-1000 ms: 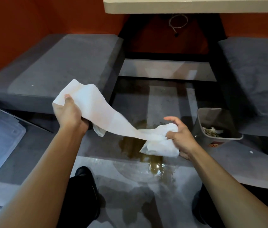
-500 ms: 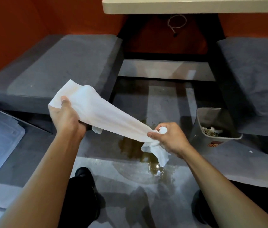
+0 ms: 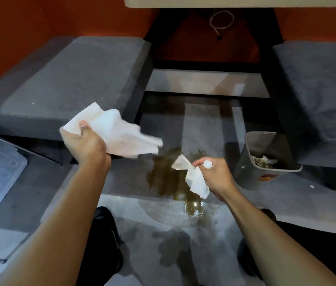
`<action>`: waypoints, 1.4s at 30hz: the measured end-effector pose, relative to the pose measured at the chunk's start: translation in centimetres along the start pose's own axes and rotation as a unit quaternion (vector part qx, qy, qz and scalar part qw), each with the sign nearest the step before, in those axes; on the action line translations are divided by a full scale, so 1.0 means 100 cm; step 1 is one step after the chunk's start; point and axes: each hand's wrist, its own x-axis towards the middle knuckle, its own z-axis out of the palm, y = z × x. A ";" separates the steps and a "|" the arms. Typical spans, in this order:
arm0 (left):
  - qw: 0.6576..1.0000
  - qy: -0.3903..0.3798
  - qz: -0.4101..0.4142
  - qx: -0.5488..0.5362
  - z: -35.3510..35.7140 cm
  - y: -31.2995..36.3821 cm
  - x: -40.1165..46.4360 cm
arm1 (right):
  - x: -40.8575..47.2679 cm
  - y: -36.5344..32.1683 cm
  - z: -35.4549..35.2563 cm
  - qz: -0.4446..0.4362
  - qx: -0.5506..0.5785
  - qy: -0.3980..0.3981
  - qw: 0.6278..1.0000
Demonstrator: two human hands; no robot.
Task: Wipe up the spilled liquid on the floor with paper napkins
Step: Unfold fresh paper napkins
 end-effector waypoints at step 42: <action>0.841 -0.122 -0.495 0.180 -0.251 -0.330 -0.010 | 0.082 0.299 0.008 0.331 0.070 0.092 0.937</action>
